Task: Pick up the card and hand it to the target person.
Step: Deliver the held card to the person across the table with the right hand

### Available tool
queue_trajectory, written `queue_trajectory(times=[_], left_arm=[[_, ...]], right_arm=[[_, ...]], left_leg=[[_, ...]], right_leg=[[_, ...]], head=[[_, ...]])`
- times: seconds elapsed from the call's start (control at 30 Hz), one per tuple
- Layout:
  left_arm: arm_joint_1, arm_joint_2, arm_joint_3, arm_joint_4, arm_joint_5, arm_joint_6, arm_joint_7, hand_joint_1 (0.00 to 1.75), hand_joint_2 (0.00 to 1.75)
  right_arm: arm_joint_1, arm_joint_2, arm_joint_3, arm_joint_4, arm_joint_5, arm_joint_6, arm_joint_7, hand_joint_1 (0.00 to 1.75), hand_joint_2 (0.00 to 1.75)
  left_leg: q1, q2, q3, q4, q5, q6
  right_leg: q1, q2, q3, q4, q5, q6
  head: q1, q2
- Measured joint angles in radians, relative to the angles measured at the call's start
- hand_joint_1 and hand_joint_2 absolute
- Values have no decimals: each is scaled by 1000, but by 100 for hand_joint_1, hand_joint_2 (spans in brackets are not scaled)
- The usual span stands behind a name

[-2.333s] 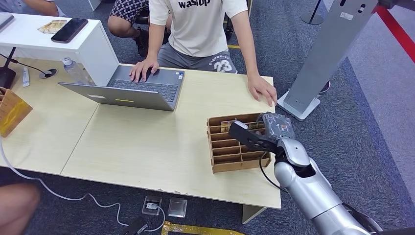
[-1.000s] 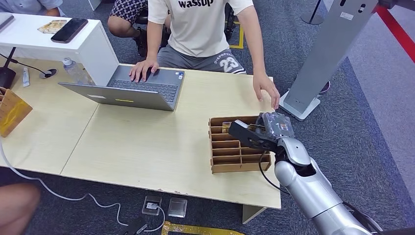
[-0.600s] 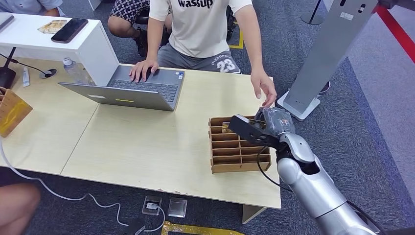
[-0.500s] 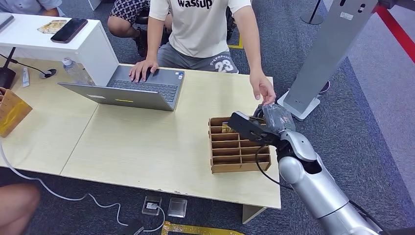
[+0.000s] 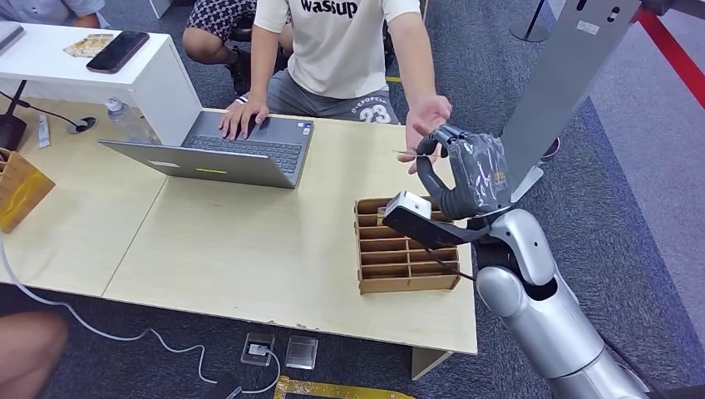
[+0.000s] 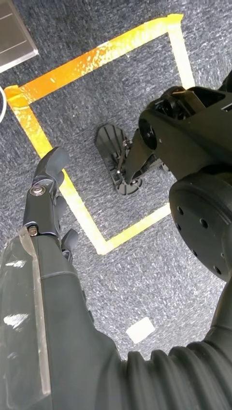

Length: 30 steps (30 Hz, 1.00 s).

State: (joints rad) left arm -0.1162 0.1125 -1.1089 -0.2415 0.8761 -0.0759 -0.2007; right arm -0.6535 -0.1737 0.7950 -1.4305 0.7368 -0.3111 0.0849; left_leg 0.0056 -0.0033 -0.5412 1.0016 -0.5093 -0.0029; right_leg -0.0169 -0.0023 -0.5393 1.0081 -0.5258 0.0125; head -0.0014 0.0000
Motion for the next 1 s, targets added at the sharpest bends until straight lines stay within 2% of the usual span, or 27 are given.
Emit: queue_trajectory(times=[0.13, 0.37, 0.5, 0.57, 0.7, 0.77, 1.0], left_arm=[[-4, 0, 0, 0, -4, -1, 0, 0, 175], [-9, 0, 0, 0, -6, -9, -2, 0, 175], [-9, 0, 0, 0, -7, -17, -13, 0, 175], [-9, 0, 0, 0, -9, -22, -17, 0, 175], [-9, 0, 0, 0, -11, -27, -21, 0, 0], [-9, 0, 0, 0, -8, -23, -22, 0, 0], [-3, 0, 0, 0, 8, -6, -19, 0, 0]], right_arm=[[6, 5, 0, 27, -13, -41, -32, 147, 175], [9, 9, 0, 71, -14, -60, -37, 147, 175], [10, 10, 0, 90, -14, -71, -34, 0, 175], [12, 10, 0, 97, -14, -73, -31, 0, 175], [22, 10, -1, 108, -30, -73, -30, 0, 175], [34, 11, -6, 110, -113, -52, -45, 0, 175], [112, 13, -67, 109, -699, 87, -135, 0, 175]], left_leg=[[0, 0, 0, 0, 0, 0], [0, 0, 0, 0, 0, 0], [0, 0, 0, 0, 0, 0], [0, 0, 0, 0, 0, 0], [0, 0, 0, 0, 0, 0], [0, 0, 0, 0, 0, 0], [0, 0, 0, 0, 0, 0]], right_leg=[[0, 0, 0, 0, 0, 0], [0, 0, 0, 0, 0, 0], [0, 0, 0, 0, 0, 0], [0, 0, 0, 0, 0, 0], [0, 0, 0, 0, 0, 0], [0, 0, 0, 0, 0, 0], [0, 0, 0, 0, 0, 0]], head=[[0, 0], [0, 0], [0, 0], [0, 0], [1, 0], [0, 0], [0, 0]])
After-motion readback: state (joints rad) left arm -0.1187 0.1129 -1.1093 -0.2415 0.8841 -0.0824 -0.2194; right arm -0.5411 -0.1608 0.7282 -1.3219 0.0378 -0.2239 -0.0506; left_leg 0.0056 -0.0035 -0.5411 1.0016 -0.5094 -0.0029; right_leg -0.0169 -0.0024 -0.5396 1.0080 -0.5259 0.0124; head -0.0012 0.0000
